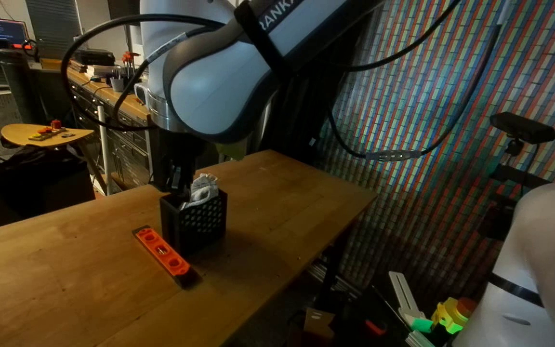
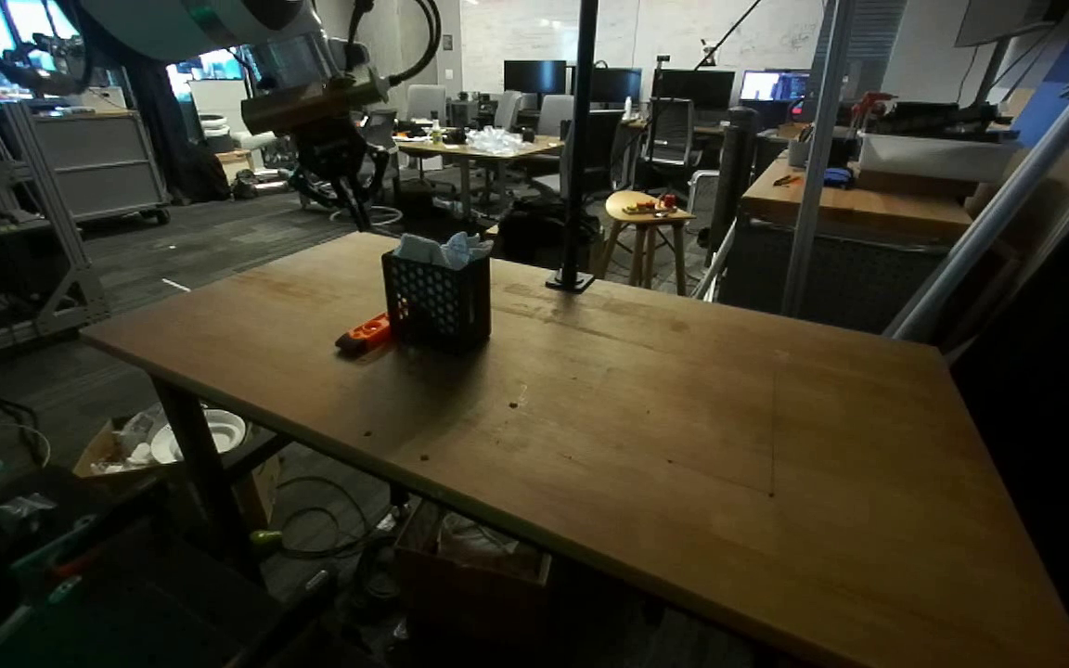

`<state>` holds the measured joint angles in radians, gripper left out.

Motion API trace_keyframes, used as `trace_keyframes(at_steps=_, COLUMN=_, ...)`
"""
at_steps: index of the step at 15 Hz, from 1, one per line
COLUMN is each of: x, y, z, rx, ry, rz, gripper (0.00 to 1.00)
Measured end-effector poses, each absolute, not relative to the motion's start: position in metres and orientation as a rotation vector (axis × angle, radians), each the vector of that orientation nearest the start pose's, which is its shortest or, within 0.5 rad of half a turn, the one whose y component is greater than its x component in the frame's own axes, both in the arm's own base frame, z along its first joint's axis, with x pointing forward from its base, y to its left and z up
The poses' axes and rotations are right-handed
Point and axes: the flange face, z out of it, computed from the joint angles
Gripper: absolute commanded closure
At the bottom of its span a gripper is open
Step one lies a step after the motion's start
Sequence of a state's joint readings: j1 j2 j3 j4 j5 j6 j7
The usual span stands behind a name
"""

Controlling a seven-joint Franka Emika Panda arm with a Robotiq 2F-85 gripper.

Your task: Put the white towel in the black box

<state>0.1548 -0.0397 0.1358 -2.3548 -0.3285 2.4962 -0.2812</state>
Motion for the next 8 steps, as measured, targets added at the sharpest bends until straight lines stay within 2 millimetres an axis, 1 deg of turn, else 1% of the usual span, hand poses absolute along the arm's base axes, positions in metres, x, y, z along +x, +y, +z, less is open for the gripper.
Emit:
trace_keyframes(at_steps=3, x=0.4830, y=0.1482, z=0.3593, rx=-2.996, ry=-1.520, rz=-0.308, gripper=0.93)
trace_keyframes(at_steps=6, x=0.4827, y=0.1471, z=0.3592, rx=-2.934, ry=-1.655, rz=-0.297, gripper=0.92)
trace_keyframes(at_steps=8, x=0.4842, y=0.1428, z=0.3596, rx=-2.903, ry=-1.718, rz=-0.291, gripper=0.92)
